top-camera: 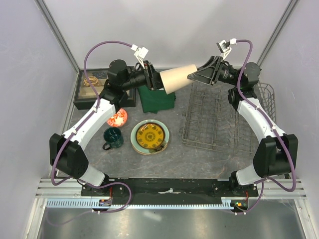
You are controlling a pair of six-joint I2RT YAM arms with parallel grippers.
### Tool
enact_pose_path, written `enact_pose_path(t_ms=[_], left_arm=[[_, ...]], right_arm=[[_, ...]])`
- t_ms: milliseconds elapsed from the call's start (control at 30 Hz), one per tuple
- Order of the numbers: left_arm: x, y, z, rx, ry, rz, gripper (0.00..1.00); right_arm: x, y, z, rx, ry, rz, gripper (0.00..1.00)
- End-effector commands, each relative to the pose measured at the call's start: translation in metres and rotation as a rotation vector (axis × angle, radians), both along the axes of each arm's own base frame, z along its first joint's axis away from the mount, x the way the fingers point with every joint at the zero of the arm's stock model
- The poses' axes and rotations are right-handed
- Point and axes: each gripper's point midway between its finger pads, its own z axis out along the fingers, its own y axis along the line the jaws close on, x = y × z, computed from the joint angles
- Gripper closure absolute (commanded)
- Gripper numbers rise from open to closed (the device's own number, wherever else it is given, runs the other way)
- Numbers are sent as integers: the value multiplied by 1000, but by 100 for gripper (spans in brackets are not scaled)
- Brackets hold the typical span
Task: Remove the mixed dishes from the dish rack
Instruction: Place the cup at the center of the board.
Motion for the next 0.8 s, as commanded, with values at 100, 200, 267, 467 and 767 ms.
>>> enact_pose_path(t_ms=[100, 200, 267, 467, 767], left_arm=[[-15, -7, 33, -64, -54, -68, 67], [-18, -6, 36, -63, -66, -72, 91], [-20, -5, 35, -55, -75, -74, 98], [-28, 4, 35, -49, -111, -93, 98], [-39, 16, 42, -91, -119, -135, 98]], right_arm=[[-15, 4, 3, -23, -81, 5, 48], [-14, 4, 0, -34, -79, 1, 44], [-15, 4, 0, -40, -83, -2, 43], [-14, 3, -4, -51, -80, -1, 22], [-13, -3, -1, -52, -72, -16, 2]])
